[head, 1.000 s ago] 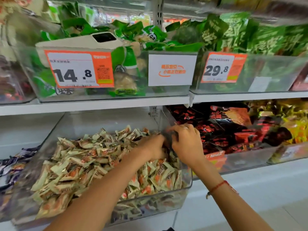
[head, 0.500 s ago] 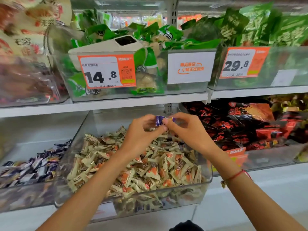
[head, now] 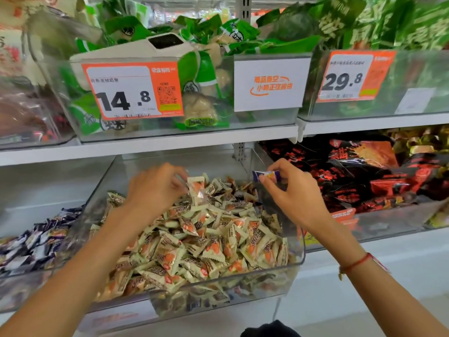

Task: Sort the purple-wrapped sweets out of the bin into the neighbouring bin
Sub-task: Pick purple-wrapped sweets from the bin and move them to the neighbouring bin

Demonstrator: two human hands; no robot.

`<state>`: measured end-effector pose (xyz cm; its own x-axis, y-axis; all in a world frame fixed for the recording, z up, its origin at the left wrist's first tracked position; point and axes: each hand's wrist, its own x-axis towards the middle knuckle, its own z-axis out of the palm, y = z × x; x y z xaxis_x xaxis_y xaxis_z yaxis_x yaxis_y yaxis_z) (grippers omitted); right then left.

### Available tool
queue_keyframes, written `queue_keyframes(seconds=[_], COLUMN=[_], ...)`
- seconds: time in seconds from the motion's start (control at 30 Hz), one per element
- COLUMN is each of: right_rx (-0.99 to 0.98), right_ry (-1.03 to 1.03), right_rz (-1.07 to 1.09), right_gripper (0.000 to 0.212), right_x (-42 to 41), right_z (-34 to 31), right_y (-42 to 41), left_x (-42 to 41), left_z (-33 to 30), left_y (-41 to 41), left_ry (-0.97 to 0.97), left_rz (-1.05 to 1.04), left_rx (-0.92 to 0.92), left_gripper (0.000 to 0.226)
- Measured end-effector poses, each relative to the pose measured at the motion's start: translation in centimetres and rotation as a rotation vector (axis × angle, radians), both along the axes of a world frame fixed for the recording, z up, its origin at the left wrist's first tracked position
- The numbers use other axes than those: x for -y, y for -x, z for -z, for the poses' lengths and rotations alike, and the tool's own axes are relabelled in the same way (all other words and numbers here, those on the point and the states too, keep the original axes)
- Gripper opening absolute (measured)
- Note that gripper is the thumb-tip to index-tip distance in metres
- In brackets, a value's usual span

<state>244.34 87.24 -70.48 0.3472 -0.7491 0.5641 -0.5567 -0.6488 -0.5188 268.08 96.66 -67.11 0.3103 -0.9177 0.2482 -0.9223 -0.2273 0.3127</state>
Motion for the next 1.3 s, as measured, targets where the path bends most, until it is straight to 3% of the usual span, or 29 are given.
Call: queue_keyframes(seconds=[0.1, 0.2, 0.27, 0.37, 0.47, 0.6, 0.8, 1.03, 1.23, 1.3], right_rx=[-0.011, 0.03, 0.027, 0.021, 0.037, 0.056, -0.07, -0.317, -0.375, -0.388], right_ry=[0.034, 0.014, 0.011, 0.022, 0.021, 0.01, 0.034, 0.282, 0.184, 0.035], right_rz=[0.013, 0.029, 0.038, 0.043, 0.032, 0.038, 0.046, 0.055, -0.059, -0.111], right_gripper=[0.023, 0.025, 0.025, 0.023, 0.022, 0.022, 0.026, 0.017, 0.018, 0.019], right_x=[0.2, 0.4, 0.3, -0.1, -0.2, -0.4, -0.9, -2.0, -1.9, -1.6], right_z=[0.9, 1.3, 1.4, 1.2, 1.2, 1.0, 0.4, -1.1, -2.2, -2.7], right_y=[-0.6, -0.5, -0.4, -0.4, -0.5, -0.5, -0.5, -0.7, -2.7, -4.7], left_x=[2.2, 5.8, 8.5, 11.5, 12.7, 11.8, 6.7, -4.1, -6.9, -7.1], left_z=[0.3, 1.0, 2.3, 4.0, 4.4, 4.7, 2.9, 3.9, 5.1, 5.3], left_y=[0.3, 3.0, 4.7, 5.7, 5.3, 5.2, 2.4, -0.2, -1.3, -1.3], left_ry=[0.052, 0.051, -0.14, -0.613, -0.746, -0.52, -0.375, -0.133, 0.053, 0.096], left_rz=[-0.047, 0.158, 0.306, 0.375, 0.326, 0.286, 0.166, 0.025, -0.021, -0.021], left_rx=[0.202, 0.14, 0.033, -0.119, -0.036, -0.043, 0.063, 0.052, 0.103, 0.078], left_gripper=[0.033, 0.03, 0.033, 0.069, 0.073, 0.048, 0.049, 0.043, 0.045, 0.044])
